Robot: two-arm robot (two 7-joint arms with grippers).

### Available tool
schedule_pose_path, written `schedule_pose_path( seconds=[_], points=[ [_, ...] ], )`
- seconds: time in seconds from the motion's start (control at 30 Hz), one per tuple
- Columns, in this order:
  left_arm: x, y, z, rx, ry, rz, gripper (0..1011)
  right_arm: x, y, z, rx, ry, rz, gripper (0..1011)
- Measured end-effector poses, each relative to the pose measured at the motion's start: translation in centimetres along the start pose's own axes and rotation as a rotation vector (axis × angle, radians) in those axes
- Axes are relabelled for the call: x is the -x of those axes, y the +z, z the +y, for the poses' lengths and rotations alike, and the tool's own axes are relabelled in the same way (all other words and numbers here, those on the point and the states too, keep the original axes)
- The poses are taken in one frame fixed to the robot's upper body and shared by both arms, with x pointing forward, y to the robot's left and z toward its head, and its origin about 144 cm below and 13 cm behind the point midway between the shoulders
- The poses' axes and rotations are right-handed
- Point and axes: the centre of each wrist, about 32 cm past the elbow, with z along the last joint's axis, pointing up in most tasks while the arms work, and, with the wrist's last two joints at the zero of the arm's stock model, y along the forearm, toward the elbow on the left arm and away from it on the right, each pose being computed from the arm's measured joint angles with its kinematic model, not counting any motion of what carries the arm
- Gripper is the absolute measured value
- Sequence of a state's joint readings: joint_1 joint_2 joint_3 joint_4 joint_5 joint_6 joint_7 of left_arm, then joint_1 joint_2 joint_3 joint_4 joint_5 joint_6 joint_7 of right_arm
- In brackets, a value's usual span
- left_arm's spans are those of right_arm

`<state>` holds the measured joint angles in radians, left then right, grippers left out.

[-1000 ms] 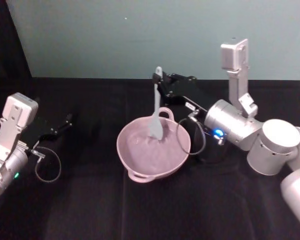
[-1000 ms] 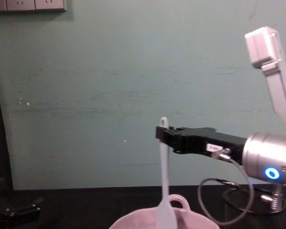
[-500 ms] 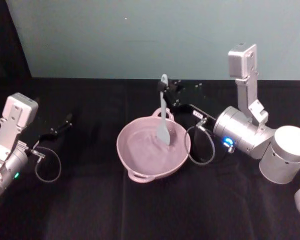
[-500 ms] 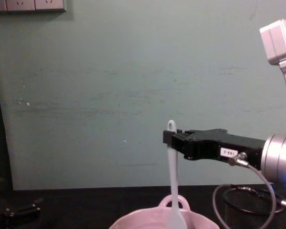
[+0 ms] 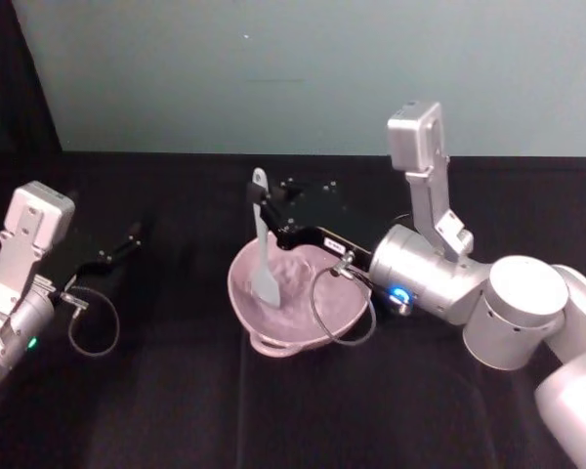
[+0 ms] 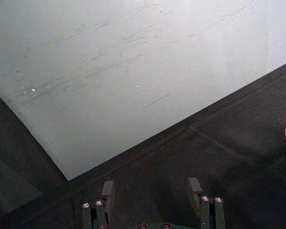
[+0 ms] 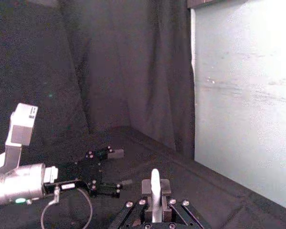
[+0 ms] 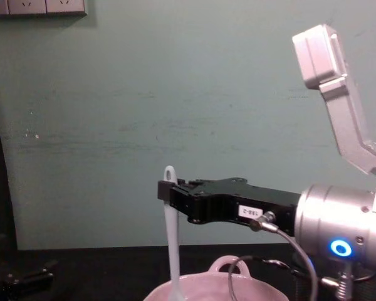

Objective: Use the one hand to pick up the spoon and stir the clear water in the bowl.

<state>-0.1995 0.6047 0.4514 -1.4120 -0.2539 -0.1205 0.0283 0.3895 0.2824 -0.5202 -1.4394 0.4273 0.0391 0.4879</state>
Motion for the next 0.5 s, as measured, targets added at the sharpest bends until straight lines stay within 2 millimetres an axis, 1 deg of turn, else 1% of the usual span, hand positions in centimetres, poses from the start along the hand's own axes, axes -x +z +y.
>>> schedule_pose_path(
  seconds=[0.17,0.3,0.43,0.5],
  points=[
    [0.0,0.0,0.0,0.0,0.0,0.0,1011,-0.3,0.0,0.8,-0.009,-0.002,0.003,110],
    [0.0,0.0,0.0,0.0,0.0,0.0,1011,-1.1,-0.2,1.5,-0.017,-0.018,0.012,110],
    [0.0,0.0,0.0,0.0,0.0,0.0,1011,-1.8,-0.4,1.6,-0.02,-0.042,0.019,110],
    [0.0,0.0,0.0,0.0,0.0,0.0,1011,-2.4,-0.5,1.3,-0.022,-0.068,0.022,110]
  ],
)
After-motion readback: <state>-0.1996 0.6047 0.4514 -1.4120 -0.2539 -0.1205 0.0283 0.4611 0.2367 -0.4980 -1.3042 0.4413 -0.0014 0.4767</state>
